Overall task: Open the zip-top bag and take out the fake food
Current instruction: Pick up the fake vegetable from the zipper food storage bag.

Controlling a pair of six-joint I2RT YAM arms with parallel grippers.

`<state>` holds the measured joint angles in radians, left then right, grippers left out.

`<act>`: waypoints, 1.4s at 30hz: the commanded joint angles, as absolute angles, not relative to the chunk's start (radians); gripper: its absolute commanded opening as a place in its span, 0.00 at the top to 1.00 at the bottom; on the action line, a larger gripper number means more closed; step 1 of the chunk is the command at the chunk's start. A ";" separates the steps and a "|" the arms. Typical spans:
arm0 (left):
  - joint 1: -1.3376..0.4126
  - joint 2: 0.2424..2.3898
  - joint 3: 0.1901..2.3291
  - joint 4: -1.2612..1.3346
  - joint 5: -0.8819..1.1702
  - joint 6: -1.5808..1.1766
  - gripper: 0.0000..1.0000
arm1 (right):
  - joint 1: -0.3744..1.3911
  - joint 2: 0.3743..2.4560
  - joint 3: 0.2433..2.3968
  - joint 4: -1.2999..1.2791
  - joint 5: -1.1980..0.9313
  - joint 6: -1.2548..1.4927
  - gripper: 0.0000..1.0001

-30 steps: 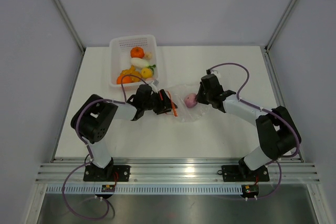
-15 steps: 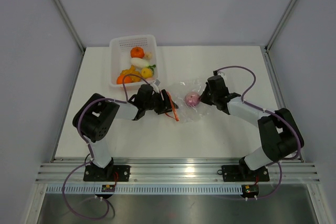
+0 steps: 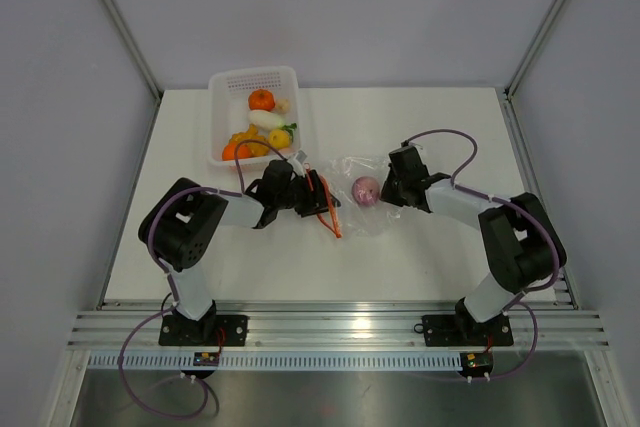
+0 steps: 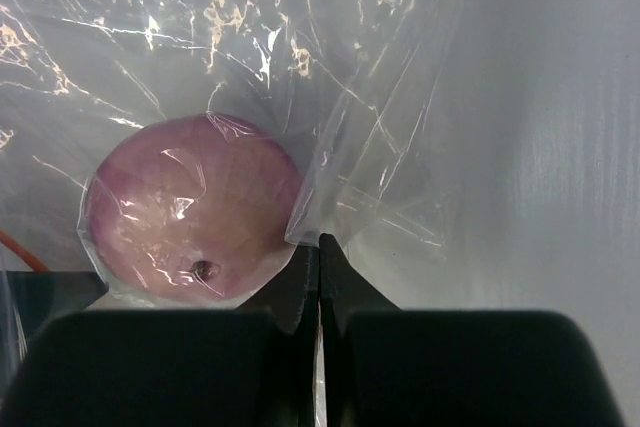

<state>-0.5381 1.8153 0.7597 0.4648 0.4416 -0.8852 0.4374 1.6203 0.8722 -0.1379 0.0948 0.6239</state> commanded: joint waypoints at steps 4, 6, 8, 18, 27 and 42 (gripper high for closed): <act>-0.545 1.812 0.802 0.508 0.428 -0.847 0.44 | 0.437 1.666 0.933 -0.173 0.040 0.583 1.00; -0.545 1.804 0.798 0.520 0.433 -0.845 0.43 | 0.436 1.645 0.917 -0.173 0.060 0.587 1.00; -0.545 1.798 0.792 0.531 0.434 -0.847 0.43 | 0.436 1.591 0.887 -0.164 0.083 0.588 1.00; -0.545 1.778 0.779 0.552 0.446 -0.850 0.43 | 0.437 1.476 0.854 -0.166 0.120 0.580 0.48; -0.545 1.773 0.778 0.555 0.451 -0.850 0.43 | 0.436 1.496 0.884 -0.160 0.156 0.575 0.31; -0.546 1.789 0.785 0.565 0.454 -0.853 0.43 | 0.436 1.583 0.913 -0.141 0.238 0.624 0.63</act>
<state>-0.5392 1.8149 0.7746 0.4965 0.4416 -0.8680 0.4374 1.5562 0.8825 -0.1535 0.1909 0.6128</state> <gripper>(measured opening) 0.569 0.401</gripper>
